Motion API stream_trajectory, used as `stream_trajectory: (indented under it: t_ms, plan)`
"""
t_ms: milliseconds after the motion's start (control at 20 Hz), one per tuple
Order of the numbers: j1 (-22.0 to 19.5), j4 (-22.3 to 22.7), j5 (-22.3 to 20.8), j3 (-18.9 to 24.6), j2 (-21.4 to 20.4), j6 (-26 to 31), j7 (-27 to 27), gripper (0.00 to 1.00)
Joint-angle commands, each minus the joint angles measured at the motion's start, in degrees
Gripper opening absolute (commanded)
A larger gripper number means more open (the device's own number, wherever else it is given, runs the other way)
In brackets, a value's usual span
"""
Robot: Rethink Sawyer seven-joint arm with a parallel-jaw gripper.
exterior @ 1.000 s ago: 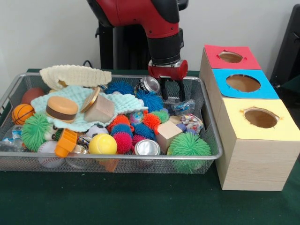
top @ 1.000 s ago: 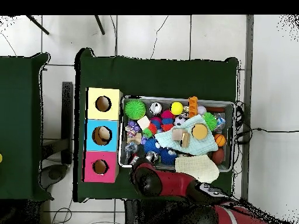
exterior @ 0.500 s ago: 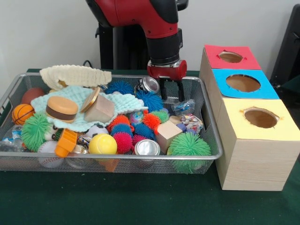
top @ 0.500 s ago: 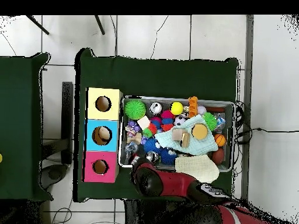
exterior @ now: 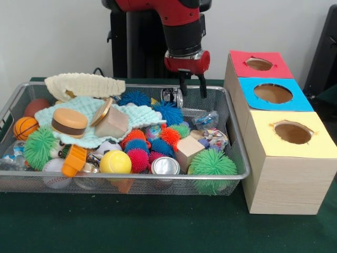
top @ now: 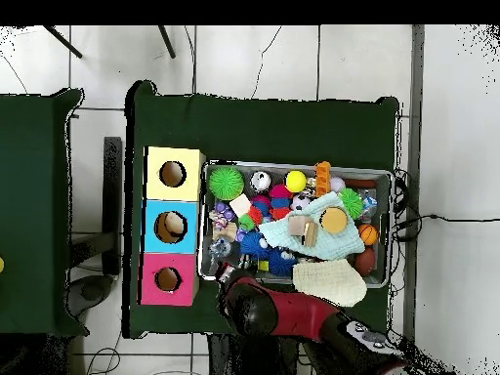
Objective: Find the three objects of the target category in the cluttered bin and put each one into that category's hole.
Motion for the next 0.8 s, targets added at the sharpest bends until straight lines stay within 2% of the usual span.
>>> stream_trajectory:
  t_ms: [50,150,250,400,550,800]
  plan:
    - [-0.82,4.1,5.94,5.17,-9.82,15.6,5.76,1.0]
    - [-1.2,4.2,6.96,5.93,-11.14,16.98,5.71,1.0]
    - [-0.82,3.55,7.27,5.72,-10.36,16.36,5.96,1.0]
    - [1.53,1.12,7.53,3.78,-8.0,15.15,6.72,1.0]
    - [4.16,0.5,7.75,2.38,-7.24,13.42,7.97,1.0]
    - [8.23,5.97,7.6,0.83,-10.42,10.16,10.43,1.0]
